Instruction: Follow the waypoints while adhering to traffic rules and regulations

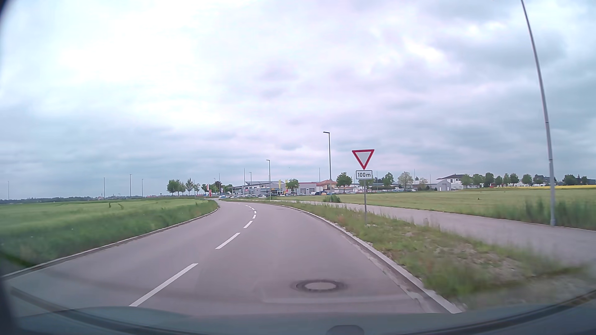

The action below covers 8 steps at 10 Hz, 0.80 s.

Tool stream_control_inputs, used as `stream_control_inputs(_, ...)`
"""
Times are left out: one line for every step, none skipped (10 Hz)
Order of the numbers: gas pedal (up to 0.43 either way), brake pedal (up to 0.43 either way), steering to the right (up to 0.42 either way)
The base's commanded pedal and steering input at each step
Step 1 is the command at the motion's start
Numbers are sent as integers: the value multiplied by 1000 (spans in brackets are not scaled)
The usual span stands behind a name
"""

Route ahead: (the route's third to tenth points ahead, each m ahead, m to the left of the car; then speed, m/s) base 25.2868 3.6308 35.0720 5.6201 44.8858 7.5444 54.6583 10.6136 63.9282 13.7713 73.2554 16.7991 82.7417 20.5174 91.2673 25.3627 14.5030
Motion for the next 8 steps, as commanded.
stream_control_inputs(138,0,-30)
stream_control_inputs(138,0,-30)
stream_control_inputs(138,0,-30)
stream_control_inputs(138,0,-30)
stream_control_inputs(138,0,-30)
stream_control_inputs(138,0,-30)
stream_control_inputs(138,0,-30)
stream_control_inputs(138,0,-30)
